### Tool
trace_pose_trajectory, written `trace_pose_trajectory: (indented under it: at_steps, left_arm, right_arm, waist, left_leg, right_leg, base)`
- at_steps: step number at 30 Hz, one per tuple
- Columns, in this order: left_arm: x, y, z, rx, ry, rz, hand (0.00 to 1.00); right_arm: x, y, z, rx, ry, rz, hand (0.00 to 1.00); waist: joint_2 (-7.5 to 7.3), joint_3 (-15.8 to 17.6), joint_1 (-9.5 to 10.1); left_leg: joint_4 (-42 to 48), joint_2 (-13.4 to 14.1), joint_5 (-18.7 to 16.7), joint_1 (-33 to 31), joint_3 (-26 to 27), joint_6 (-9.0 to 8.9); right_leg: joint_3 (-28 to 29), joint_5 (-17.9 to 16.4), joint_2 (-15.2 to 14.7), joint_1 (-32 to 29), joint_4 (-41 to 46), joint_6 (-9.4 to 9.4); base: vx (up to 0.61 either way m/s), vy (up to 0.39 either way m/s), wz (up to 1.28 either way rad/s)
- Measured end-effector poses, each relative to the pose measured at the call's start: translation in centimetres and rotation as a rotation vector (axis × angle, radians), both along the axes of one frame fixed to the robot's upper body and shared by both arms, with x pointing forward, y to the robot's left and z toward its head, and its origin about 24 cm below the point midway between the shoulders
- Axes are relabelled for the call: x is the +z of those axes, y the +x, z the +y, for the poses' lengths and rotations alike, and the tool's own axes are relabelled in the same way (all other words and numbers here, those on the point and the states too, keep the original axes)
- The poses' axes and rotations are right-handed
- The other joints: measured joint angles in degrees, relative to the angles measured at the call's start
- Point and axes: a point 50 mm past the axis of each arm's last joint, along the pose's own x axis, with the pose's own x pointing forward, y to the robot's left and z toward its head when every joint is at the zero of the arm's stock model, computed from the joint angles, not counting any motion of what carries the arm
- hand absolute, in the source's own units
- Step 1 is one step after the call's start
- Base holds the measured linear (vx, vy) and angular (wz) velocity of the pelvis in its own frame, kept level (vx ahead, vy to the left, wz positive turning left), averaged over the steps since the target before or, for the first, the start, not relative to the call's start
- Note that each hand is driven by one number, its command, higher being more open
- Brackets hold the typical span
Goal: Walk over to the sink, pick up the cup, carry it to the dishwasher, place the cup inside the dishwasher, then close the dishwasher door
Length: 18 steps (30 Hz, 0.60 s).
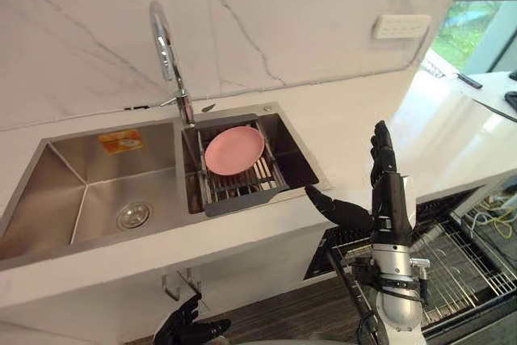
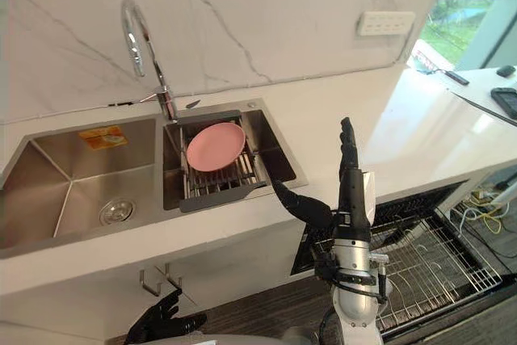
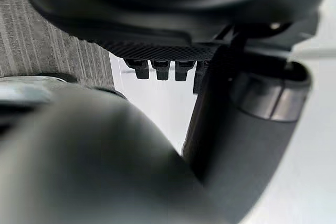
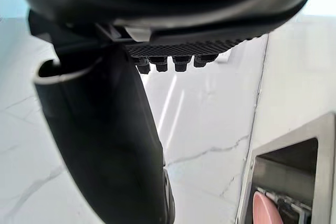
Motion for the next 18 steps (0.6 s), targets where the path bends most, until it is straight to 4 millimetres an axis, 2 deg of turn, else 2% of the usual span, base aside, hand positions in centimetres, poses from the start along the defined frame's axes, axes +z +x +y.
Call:
trace_pose_trajectory:
  at_steps: [2,3,4,5,7,8,9,10,11,15,16,18]
  left_arm:
    - [0.2,0.1,0.2,0.027,-0.002,-0.018,1.0]
    - [0.3,0.2,0.3,0.035,-0.002,-0.029,1.0]
    - [0.4,0.3,0.5,0.048,0.0,-0.035,1.0]
    - [0.4,0.3,0.5,0.056,0.0,-0.034,1.0]
    - [0.2,0.3,0.2,0.072,-0.015,-0.03,1.0]
    - [0.3,0.3,0.4,0.082,-0.011,-0.034,1.0]
    - [0.4,0.4,0.6,0.086,-0.01,-0.04,1.0]
    - [0.4,0.6,0.6,0.101,-0.009,-0.052,1.0]
    - [0.4,0.5,0.4,0.12,-0.016,-0.062,1.0]
    - [0.3,0.3,-0.2,0.163,-0.032,-0.081,1.0]
    - [0.3,0.2,-0.6,0.166,-0.042,-0.079,1.0]
    - [0.2,0.1,-0.8,0.163,-0.045,-0.077,1.0]
  right_arm:
    - [-0.3,0.3,0.5,0.043,-0.008,0.016,1.0]
    - [-0.7,0.5,0.9,0.069,-0.012,0.032,1.0]
    - [-1.0,0.6,1.0,0.085,-0.016,0.046,1.0]
    - [-1.2,0.8,1.1,0.092,-0.019,0.056,1.0]
    - [-1.9,0.8,1.0,0.098,-0.01,0.092,1.0]
    - [-1.9,0.8,1.1,0.106,-0.01,0.097,1.0]
    - [-1.8,0.8,1.1,0.11,-0.011,0.091,1.0]
    - [-1.5,1.0,1.1,0.12,-0.019,0.079,1.0]
    - [-1.3,1.2,1.1,0.132,-0.031,0.073,1.0]
    - [-1.3,1.1,-0.8,0.1,-0.077,0.101,1.0]
    - [-1.3,1.0,-1.5,0.069,-0.083,0.112,1.0]
    - [-1.5,0.9,-2.2,0.037,-0.071,0.13,1.0]
  waist:
    - [0.01,0.61,0.07]
    - [-0.19,1.04,0.25]
    - [-0.25,1.51,0.42]
    - [0.01,2.15,0.22]
    - [0.92,2.84,0.0]
    - [0.28,2.62,0.48]
    - [0.03,2.48,0.65]
    - [0.17,2.1,0.75]
    - [0.75,1.67,0.68]
    - [2.27,1.05,0.66]
    - [3.11,0.7,0.8]
    - [3.18,0.33,0.72]
  left_leg:
    - [2.01,0.3,-0.91,-1.12,-1.37,0.31]
    - [2.75,0.29,-1.58,-1.71,-2.5,0.92]
    - [3.44,0.29,-1.9,-2.22,-3.87,1.24]
    - [4.18,0.51,-2.15,-2.34,-5.38,1.53]
    - [6.32,1.42,-3.21,-2.6,-8.2,1.31]
    - [8.6,1.38,-4.52,-3.79,-9.14,0.86]
    - [10.3,1.21,-5.54,-4.6,-9.37,0.53]
    - [13.04,1.46,-7.36,-6.33,-9.6,0.05]
    - [14.55,2.52,-8.26,-8.28,-8.48,-0.15]
    - [15.32,8.04,-7.33,-10.53,-1.01,0.39]
    - [15.3,8.0,-6.39,-11.25,-0.85,-0.86]
    - [12.56,6.95,-5.07,-10.38,-0.8,-0.91]
  right_leg:
    - [-1.09,-0.03,-0.07,1.01,-0.5,-0.22]
    - [-1.5,-0.26,0.1,1.63,-0.77,-1.78]
    - [-1.07,-0.39,0.6,1.8,-0.04,-4.68]
    - [-0.01,0.02,1.26,1.48,2.15,-6.79]
    - [3.27,-0.09,3.33,-0.47,6.96,-8.28]
    - [3.31,0.62,3.83,0.05,3.51,-7.56]
    - [3.21,-0.25,3.75,0.29,2.7,-5.86]
    - [2.34,-2.46,3.65,1.02,1.61,-2.34]
    - [1.59,-2.93,3.83,0.31,1.43,-0.13]
    - [-2.05,-2.91,4.26,0.67,-0.57,-0.11]
    - [-2.98,-2.47,4.12,1.07,-1.39,0.69]
    - [-4.17,-1.32,3.48,2.9,-4.32,1.68]
  base:
    - [0.02,0.043,0.35]
    - [0.01,0.056,0.48]
    - [0.02,0.072,0.62]
    - [0.01,0.045,0.61]
    - [-0.01,0.025,0.72]
    - [-0.02,-0.018,0.62]
    - [0.0,-0.072,0.46]
    - [0.02,-0.079,0.34]
    - [0.05,-0.07,0.36]
    - [0.11,-0.056,0.45]
    - [0.14,-0.008,0.54]
    - [0.19,0.009,0.47]
